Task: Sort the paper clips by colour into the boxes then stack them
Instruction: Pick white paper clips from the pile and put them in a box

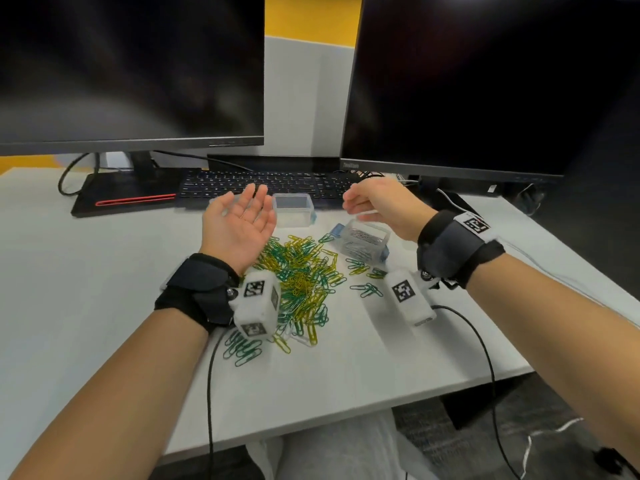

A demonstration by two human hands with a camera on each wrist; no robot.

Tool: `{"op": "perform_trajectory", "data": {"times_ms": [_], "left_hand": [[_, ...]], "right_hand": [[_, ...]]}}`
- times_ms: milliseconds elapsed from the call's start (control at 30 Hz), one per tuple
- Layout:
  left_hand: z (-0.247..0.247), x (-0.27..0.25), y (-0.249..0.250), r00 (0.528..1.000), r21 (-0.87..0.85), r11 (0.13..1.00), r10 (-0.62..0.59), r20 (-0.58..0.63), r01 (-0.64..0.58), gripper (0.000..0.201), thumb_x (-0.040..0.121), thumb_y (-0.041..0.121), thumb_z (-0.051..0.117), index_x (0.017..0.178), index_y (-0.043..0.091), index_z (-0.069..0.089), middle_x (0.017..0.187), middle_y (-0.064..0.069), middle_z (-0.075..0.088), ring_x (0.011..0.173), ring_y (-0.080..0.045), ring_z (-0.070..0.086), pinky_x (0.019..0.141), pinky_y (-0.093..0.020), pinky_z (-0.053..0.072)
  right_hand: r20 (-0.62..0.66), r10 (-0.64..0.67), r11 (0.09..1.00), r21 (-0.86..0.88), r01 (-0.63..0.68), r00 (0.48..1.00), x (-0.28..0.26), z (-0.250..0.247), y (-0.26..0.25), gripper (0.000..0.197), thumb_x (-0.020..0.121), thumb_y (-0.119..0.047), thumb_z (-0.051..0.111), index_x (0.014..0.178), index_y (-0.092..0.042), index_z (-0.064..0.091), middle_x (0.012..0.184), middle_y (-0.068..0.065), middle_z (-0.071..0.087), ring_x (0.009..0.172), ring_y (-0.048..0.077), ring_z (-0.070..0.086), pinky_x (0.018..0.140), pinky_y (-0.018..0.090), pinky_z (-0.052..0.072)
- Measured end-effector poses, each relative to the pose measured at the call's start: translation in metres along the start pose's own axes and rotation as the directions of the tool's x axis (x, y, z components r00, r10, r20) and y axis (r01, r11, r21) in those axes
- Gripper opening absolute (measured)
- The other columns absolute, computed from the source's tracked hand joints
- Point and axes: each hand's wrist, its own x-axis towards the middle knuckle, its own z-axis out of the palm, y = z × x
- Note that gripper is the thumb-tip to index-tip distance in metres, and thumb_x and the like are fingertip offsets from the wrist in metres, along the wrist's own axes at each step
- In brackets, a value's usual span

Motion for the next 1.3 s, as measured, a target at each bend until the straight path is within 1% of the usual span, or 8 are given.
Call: {"op": "perform_trajectory", "data": {"times_ms": [100, 267, 400, 533, 633, 800, 900, 1300], "left_hand": [[-0.009, 0.002, 0.01, 0.999, -0.157, 0.987, -0.035, -0.008, 0.033, 0.026, 0.09, 0.025, 0.05, 0.108, 0.009, 0.063, 0.111, -0.007, 0.068, 0.099, -0.021, 0.064, 0.092, -0.033, 0.046], [-0.022, 0.008, 0.024, 0.999, -0.226, 0.974, -0.019, -0.029, 0.013, 0.027, 0.091, 0.023, 0.048, 0.111, 0.011, 0.061, 0.111, -0.006, 0.068, 0.091, -0.022, 0.067, 0.086, -0.034, 0.047], [-0.029, 0.01, 0.029, 0.999, -0.232, 0.973, -0.017, -0.028, 0.01, 0.027, 0.091, 0.022, 0.048, 0.113, 0.011, 0.059, 0.115, -0.006, 0.066, 0.094, -0.021, 0.066, 0.085, -0.034, 0.047], [-0.031, 0.011, 0.026, 0.996, -0.177, 0.981, -0.082, -0.025, 0.076, 0.029, 0.09, 0.023, 0.051, 0.114, 0.01, 0.059, 0.113, -0.007, 0.067, 0.097, -0.02, 0.065, 0.094, -0.03, 0.043], [-0.029, 0.012, 0.024, 0.984, -0.083, 0.981, -0.176, -0.024, 0.173, 0.028, 0.092, 0.025, 0.049, 0.112, 0.009, 0.059, 0.11, -0.008, 0.067, 0.094, -0.02, 0.064, 0.091, -0.03, 0.043], [-0.019, 0.009, 0.017, 0.941, 0.201, 0.92, -0.338, -0.027, 0.337, 0.027, 0.093, 0.024, 0.046, 0.11, 0.008, 0.06, 0.114, -0.012, 0.066, 0.1, -0.024, 0.063, 0.088, -0.036, 0.051], [-0.014, 0.006, 0.013, 0.904, 0.382, 0.835, -0.427, -0.008, 0.397, 0.031, 0.094, 0.027, 0.042, 0.111, 0.01, 0.061, 0.125, -0.013, 0.062, 0.112, -0.028, 0.06, 0.097, -0.04, 0.047], [-0.009, 0.004, 0.005, 0.884, 0.674, 0.647, -0.467, -0.021, 0.357, 0.039, 0.095, 0.021, 0.038, 0.127, 0.006, 0.056, 0.128, -0.018, 0.059, 0.122, -0.027, 0.054, 0.102, -0.036, 0.043]], "right_hand": [[0.279, 0.093, 0.875, -0.481, 0.055, 0.956, -0.032, 0.016, -0.013, 0.032, 0.092, -0.031, 0.062, 0.117, -0.013, 0.059, 0.101, 0.01, 0.066, 0.074, 0.016, 0.067, 0.062, 0.026, 0.059], [0.553, 0.366, 0.704, -0.69, 0.166, 0.749, -0.075, 0.061, -0.004, 0.102, 0.075, -0.038, 0.081, 0.153, -0.021, 0.017, 0.129, 0.012, 0.054, 0.078, 0.017, 0.072, 0.078, 0.029, 0.059], [0.571, 0.19, 0.66, -0.676, 0.326, 0.799, -0.077, 0.084, 0.009, 0.097, 0.073, -0.037, 0.082, 0.15, -0.027, 0.025, 0.131, 0.005, 0.035, 0.064, 0.011, 0.068, 0.072, 0.026, 0.06], [0.562, 0.021, 0.734, -0.571, 0.369, 0.827, -0.061, 0.101, 0.016, 0.039, 0.082, -0.023, 0.076, 0.114, -0.015, 0.055, 0.106, 0.007, 0.057, 0.052, 0.007, 0.064, 0.055, 0.02, 0.055], [0.518, 0.0, 0.745, -0.571, 0.346, 0.855, -0.041, 0.097, 0.015, 0.018, 0.088, -0.014, 0.069, 0.102, -0.013, 0.058, 0.094, -0.001, 0.057, 0.059, 0.011, 0.067, 0.066, 0.028, 0.058], [0.451, 0.176, 0.982, -0.148, -0.121, 0.875, -0.015, 0.066, 0.003, 0.02, 0.098, -0.004, 0.048, 0.116, 0.004, 0.055, 0.1, 0.011, 0.06, 0.088, 0.024, 0.066, 0.081, 0.034, 0.059], [0.515, 0.234, 0.921, 0.156, -0.358, 0.825, -0.008, 0.047, -0.005, 0.03, 0.098, 0.005, 0.037, 0.124, 0.008, 0.052, 0.112, 0.022, 0.058, 0.102, 0.034, 0.062, 0.085, 0.041, 0.057], [0.394, 0.14, 0.986, -0.144, -0.089, 0.908, -0.001, 0.031, -0.008, 0.033, 0.094, 0.008, 0.044, 0.115, -0.004, 0.065, 0.115, 0.013, 0.062, 0.1, 0.022, 0.063, 0.086, 0.032, 0.056]]}}
